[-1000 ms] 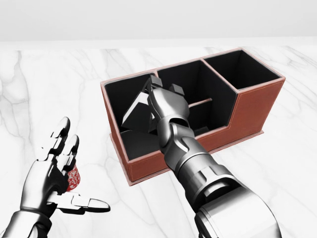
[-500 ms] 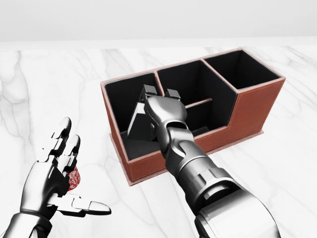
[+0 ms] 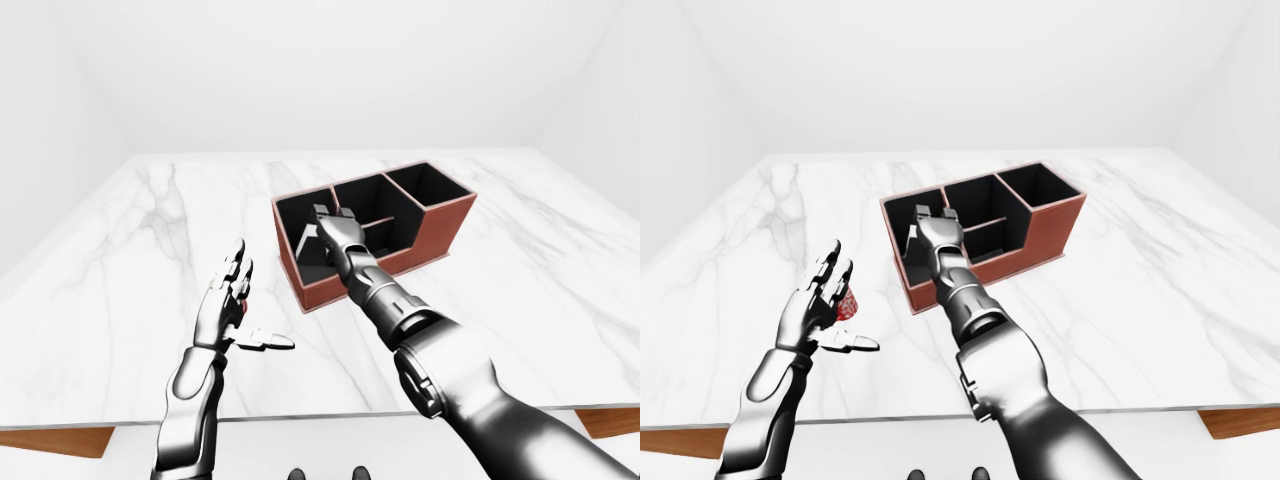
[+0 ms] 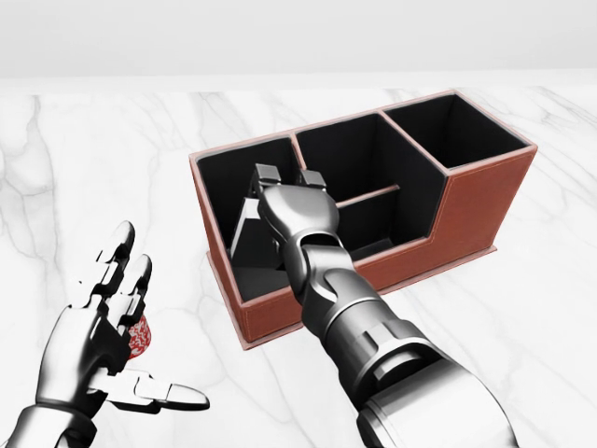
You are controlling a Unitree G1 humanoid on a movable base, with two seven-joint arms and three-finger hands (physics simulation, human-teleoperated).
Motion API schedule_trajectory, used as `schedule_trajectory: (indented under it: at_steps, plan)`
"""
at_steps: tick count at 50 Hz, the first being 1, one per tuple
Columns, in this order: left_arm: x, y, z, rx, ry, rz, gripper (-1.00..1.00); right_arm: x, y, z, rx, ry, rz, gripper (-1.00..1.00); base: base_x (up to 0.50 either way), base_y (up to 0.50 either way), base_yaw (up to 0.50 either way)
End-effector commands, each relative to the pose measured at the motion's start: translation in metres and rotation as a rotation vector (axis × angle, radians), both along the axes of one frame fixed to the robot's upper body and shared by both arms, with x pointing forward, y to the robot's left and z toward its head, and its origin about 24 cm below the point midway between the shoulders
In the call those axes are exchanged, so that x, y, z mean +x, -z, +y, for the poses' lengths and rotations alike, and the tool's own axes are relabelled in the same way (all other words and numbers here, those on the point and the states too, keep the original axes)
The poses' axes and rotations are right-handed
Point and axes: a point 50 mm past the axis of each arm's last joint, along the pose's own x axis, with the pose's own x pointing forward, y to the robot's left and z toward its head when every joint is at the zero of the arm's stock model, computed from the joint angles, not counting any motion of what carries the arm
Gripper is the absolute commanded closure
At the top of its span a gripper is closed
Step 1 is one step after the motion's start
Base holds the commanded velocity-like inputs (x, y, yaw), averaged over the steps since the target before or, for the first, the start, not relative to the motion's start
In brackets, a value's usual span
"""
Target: Pick up the book and place it in the left compartment of the caddy.
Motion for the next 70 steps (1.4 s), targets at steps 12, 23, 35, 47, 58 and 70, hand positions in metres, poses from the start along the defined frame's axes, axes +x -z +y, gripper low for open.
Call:
schedule_trajectory:
  at_steps: [12,23,35,47,58,70]
  plan:
    - [-0.002,0.001,0.001,0.001,0.004,0.003,-1.0,0.001,-0.017,0.014,0.017,-0.025,-0.085,1.0,0.0,0.0,0.0]
    - [-0.002,0.001,0.001,0.002,0.006,0.006,-1.0,0.002,-0.017,0.01,0.008,-0.007,-0.102,1.0,0.0,0.0,0.0]
    - [-0.002,0.001,0.001,0.001,0.005,0.005,-1.0,0.002,-0.015,0.01,0.001,-0.011,-0.096,0.49,0.0,0.0,0.0]
    - [-0.002,0.001,0.001,0.002,0.005,0.003,-1.0,0.001,-0.012,0.009,-0.008,-0.013,-0.084,0.13,0.0,0.0,0.0]
    - [-0.003,0.001,0.001,0.002,0.006,0.004,-1.0,0.0,-0.01,0.009,-0.006,-0.014,-0.072,-0.09,0.0,0.0,0.0]
    - [-0.003,0.001,0.001,0.004,0.006,0.005,-1.0,0.0,-0.009,0.009,-0.004,-0.012,-0.063,-1.0,0.0,0.0,0.0]
